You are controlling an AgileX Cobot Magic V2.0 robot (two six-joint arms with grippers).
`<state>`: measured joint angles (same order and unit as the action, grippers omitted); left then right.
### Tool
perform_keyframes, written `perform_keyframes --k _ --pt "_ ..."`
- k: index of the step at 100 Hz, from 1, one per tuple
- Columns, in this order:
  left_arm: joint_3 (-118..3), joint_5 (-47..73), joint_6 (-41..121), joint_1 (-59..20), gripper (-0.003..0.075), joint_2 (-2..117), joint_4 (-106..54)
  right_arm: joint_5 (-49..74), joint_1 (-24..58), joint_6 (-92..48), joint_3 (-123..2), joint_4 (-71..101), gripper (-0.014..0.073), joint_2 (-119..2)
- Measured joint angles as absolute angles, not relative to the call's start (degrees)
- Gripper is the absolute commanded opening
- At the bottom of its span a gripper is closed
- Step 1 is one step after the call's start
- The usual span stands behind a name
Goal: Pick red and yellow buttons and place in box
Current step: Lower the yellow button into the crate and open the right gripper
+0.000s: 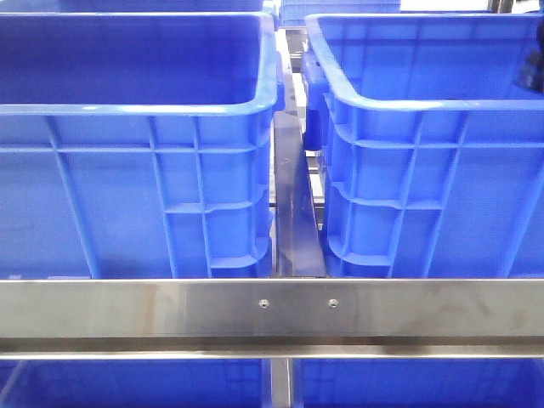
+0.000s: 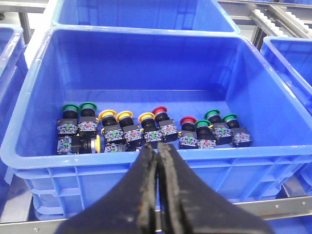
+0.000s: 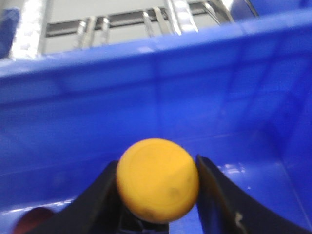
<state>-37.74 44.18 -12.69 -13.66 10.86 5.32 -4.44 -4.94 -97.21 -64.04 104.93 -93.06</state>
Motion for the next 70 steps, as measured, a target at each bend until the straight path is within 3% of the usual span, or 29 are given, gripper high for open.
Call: perform_keyframes --k 70 --pt "-37.74 44.18 -12.69 -13.66 -0.0019 10.86 5.32 -3.58 -6.04 -97.40 -71.43 104.93 0.0110 -107.54"
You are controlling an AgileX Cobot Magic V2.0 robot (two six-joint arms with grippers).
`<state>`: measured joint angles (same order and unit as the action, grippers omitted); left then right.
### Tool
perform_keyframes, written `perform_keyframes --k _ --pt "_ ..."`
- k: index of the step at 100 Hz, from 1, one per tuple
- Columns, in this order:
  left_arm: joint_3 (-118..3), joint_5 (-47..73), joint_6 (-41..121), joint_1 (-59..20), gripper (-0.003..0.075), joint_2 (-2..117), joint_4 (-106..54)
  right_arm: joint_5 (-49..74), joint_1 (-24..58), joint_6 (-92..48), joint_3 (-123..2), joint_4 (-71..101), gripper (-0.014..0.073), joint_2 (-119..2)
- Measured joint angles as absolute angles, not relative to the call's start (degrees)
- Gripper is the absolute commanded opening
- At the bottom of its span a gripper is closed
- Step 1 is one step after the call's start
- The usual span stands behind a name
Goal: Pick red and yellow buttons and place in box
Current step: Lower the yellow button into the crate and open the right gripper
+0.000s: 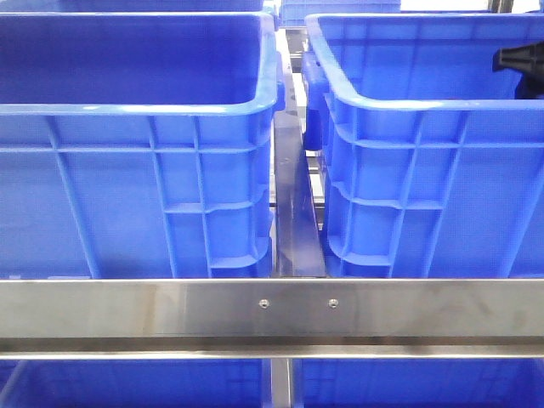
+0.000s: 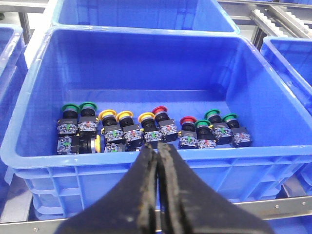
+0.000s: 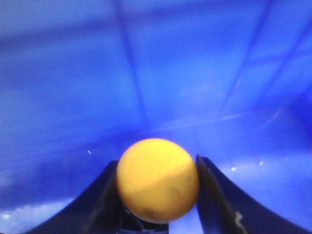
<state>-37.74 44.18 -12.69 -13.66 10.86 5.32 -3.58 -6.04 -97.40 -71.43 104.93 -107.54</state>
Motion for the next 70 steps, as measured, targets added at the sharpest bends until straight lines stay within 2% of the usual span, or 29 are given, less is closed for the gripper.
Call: perform_keyframes --k 20,27,35,54,61,70 --pt "-37.74 44.18 -12.69 -13.66 -0.0019 10.86 5.32 -3.81 -6.04 -97.40 -71.75 104.93 0.0112 -108.48" --pt "-37.74 44.18 -12.69 -13.66 -0.0019 10.86 5.32 -3.81 -6.04 -97.40 -71.92 104.93 0.0139 -108.82" --pt "-37.74 44.18 -12.69 -13.66 -0.0019 10.86 5.32 -3.45 -6.04 -97.40 -72.02 104.93 0.0199 -108.82" --pt "-37.74 44.18 -12.69 -13.66 -0.0019 10.86 5.32 -3.10 -6.04 -97.40 -72.01 104.93 0.0421 -108.82" --pt "-37.74 44.18 -12.69 -13.66 -0.0019 10.86 5.32 -3.10 -6.04 -97.40 -72.01 104.93 0.0465 -109.40" --pt "-37.74 44.18 -12.69 -13.66 -0.0019 10.86 5.32 -3.10 -6.04 -97.40 -72.01 104.93 0.0481 -109.76"
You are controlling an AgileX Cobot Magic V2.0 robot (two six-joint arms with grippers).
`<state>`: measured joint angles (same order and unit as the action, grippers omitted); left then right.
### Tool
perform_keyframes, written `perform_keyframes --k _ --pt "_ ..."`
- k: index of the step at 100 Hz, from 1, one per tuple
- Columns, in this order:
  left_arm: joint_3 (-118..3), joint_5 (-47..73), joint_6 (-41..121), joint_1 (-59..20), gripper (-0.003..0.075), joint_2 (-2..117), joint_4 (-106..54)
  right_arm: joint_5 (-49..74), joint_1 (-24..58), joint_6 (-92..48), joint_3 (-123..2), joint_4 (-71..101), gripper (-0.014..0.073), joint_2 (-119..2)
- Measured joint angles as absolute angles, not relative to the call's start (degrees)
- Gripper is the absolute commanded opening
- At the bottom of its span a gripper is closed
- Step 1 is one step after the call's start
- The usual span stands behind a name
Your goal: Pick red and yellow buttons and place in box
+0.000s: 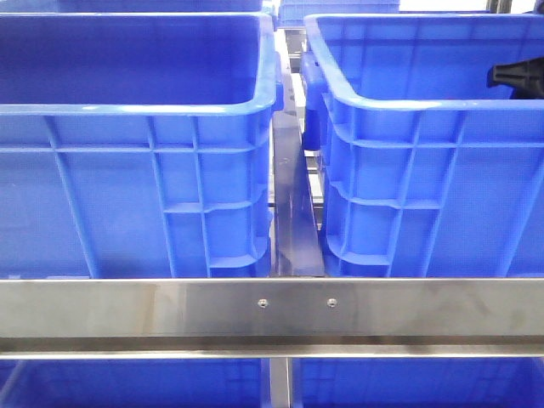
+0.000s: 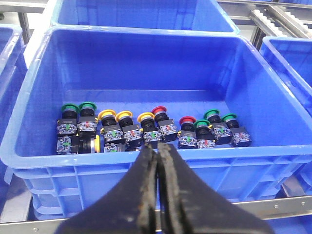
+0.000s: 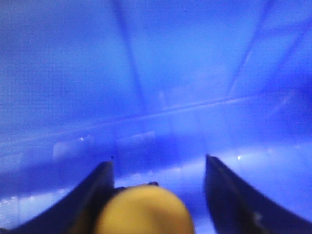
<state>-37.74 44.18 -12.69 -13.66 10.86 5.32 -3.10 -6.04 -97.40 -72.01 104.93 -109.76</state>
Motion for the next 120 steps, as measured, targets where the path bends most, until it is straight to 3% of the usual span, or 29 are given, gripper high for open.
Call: perform_keyframes --k 58,120 --pt "-37.74 44.18 -12.69 -13.66 -0.0019 10.86 5.32 -3.43 -6.04 -97.46 -71.01 104.93 0.0482 -103.64" --pt "-37.74 44.18 -12.73 -13.66 -0.0019 10.86 5.32 1.00 -6.04 -97.54 -44.05 104.93 0.0482 -61.55"
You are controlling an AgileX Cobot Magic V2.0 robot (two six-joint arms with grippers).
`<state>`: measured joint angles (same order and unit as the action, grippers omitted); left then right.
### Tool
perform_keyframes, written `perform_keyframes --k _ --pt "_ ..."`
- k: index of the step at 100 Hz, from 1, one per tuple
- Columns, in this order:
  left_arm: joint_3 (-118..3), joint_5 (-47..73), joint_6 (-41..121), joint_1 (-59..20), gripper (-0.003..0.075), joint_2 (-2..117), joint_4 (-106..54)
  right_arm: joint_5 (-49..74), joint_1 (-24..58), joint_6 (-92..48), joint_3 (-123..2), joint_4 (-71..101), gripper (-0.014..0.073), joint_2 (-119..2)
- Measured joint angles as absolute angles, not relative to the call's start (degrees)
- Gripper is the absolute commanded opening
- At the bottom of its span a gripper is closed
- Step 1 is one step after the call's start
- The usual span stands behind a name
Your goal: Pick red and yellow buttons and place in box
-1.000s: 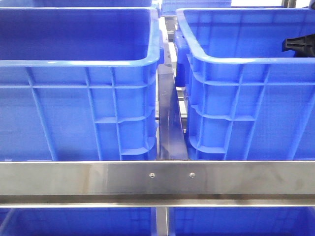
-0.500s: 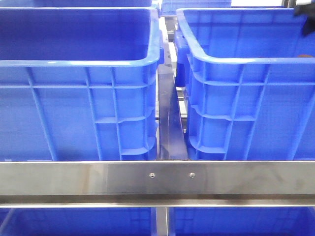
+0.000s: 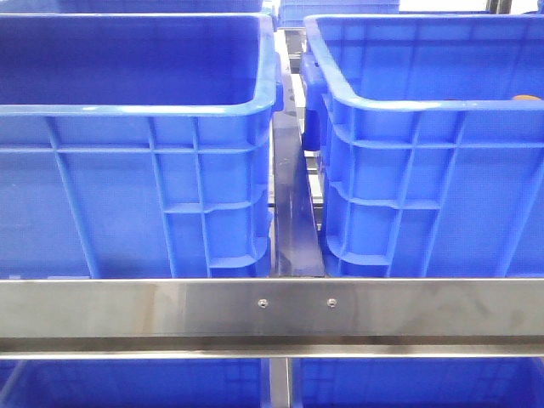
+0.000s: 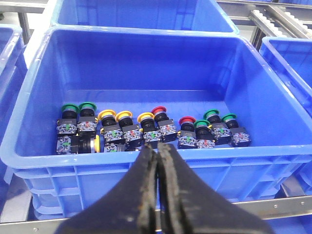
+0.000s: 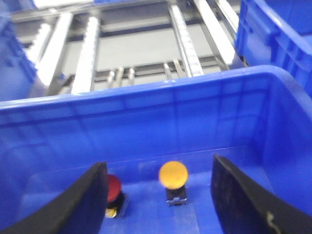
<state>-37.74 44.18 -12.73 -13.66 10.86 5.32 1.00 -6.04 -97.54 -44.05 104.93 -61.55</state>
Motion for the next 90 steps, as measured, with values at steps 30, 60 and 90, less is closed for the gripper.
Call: perform_keyframes --k 30,60,90 --pt "-37.74 44.18 -12.73 -13.66 -0.0019 10.86 5.32 3.63 -6.04 -97.54 -30.36 104.93 0.0476 -41.18" --pt "-37.74 44.18 -12.73 -13.66 -0.0019 10.86 5.32 6.50 -6.04 -97.60 -24.45 104.73 0.0099 -30.79" --pt "-37.74 44.18 -12.73 -13.66 -0.0019 10.86 5.32 8.16 -6.04 -97.60 -23.69 104.61 -0.0116 -30.63"
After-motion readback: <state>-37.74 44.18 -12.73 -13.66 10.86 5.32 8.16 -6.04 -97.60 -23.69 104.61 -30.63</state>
